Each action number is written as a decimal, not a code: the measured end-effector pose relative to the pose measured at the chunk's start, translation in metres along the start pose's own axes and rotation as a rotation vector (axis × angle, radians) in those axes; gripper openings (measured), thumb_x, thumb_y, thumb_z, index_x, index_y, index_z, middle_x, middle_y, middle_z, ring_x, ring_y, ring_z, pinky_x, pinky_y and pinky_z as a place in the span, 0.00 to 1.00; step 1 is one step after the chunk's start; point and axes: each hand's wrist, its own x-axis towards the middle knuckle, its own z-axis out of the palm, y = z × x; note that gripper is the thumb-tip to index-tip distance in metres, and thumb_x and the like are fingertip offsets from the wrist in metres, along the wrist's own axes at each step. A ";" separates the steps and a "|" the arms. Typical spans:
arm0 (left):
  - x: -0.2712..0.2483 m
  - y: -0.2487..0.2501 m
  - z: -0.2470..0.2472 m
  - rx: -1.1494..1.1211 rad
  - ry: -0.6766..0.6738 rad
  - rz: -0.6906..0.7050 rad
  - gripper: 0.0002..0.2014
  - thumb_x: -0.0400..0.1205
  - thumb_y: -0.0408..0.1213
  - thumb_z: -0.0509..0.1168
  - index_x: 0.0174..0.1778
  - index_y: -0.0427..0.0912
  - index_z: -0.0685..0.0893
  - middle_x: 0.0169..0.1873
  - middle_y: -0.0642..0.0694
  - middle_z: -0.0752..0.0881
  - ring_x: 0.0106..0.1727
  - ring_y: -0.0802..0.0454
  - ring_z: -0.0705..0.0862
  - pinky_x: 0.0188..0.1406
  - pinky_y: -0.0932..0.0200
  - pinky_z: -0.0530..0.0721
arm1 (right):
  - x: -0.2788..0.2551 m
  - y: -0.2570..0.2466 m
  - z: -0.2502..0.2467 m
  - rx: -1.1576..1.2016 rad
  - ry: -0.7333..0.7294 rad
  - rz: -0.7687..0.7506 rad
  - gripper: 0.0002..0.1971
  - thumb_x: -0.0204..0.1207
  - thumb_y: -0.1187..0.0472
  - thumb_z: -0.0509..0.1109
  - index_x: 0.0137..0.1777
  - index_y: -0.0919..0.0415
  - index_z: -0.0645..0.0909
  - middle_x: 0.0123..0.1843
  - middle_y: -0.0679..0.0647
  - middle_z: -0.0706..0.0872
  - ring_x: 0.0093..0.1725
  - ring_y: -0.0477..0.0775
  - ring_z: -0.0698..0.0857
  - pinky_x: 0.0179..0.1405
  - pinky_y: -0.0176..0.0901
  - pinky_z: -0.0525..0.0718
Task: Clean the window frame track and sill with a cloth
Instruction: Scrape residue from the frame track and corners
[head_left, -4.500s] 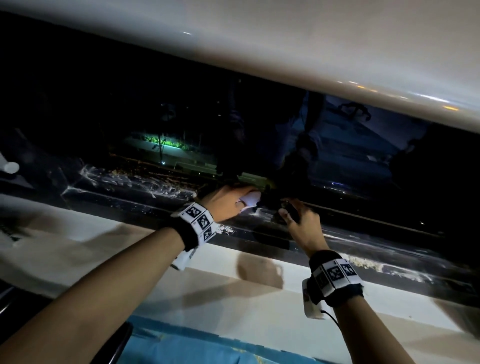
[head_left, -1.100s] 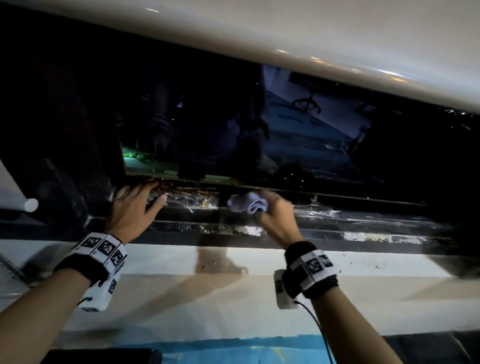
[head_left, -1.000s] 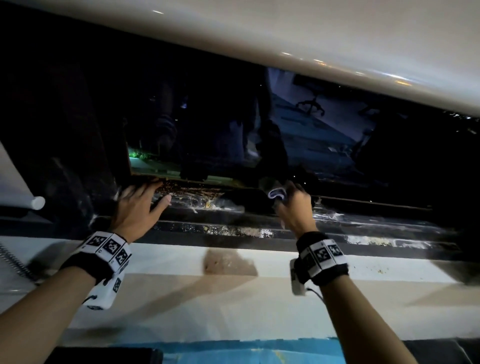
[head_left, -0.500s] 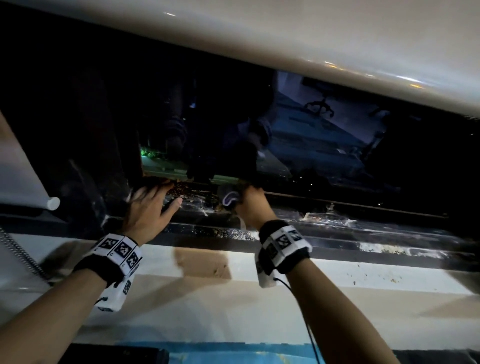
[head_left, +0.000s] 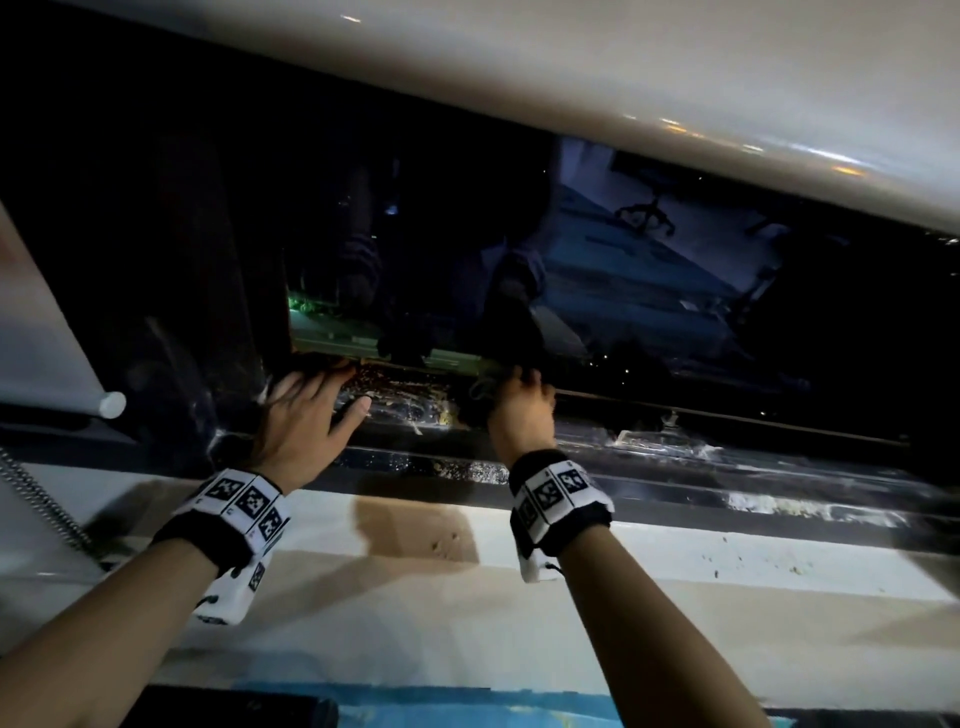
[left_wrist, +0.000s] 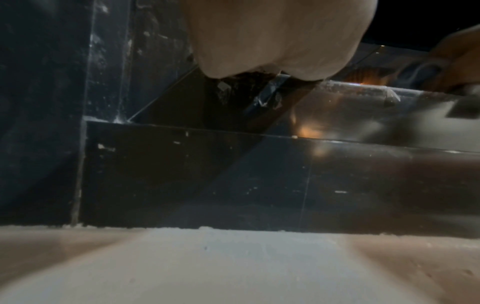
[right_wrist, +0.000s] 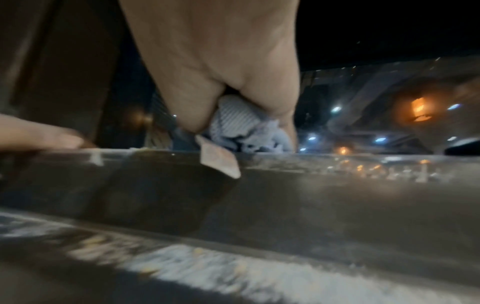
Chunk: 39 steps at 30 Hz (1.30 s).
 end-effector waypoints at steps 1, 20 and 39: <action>0.000 0.001 0.000 0.003 -0.001 0.001 0.32 0.80 0.59 0.46 0.67 0.40 0.79 0.61 0.41 0.84 0.60 0.38 0.81 0.63 0.54 0.62 | -0.002 -0.004 0.000 0.008 -0.020 -0.076 0.23 0.75 0.64 0.61 0.70 0.67 0.69 0.66 0.66 0.76 0.67 0.68 0.72 0.65 0.56 0.68; 0.000 -0.002 0.003 0.018 -0.007 0.001 0.33 0.80 0.60 0.43 0.70 0.43 0.76 0.66 0.44 0.82 0.64 0.44 0.80 0.66 0.55 0.60 | 0.000 -0.004 0.003 -0.038 0.012 0.019 0.19 0.78 0.63 0.59 0.69 0.65 0.72 0.69 0.65 0.72 0.66 0.69 0.70 0.64 0.55 0.68; 0.000 -0.005 0.005 -0.002 -0.009 0.002 0.34 0.80 0.62 0.41 0.71 0.45 0.74 0.68 0.46 0.80 0.67 0.46 0.78 0.69 0.52 0.63 | -0.017 -0.009 -0.016 0.270 -0.052 -0.344 0.16 0.67 0.64 0.62 0.52 0.64 0.85 0.52 0.66 0.87 0.56 0.68 0.81 0.58 0.55 0.79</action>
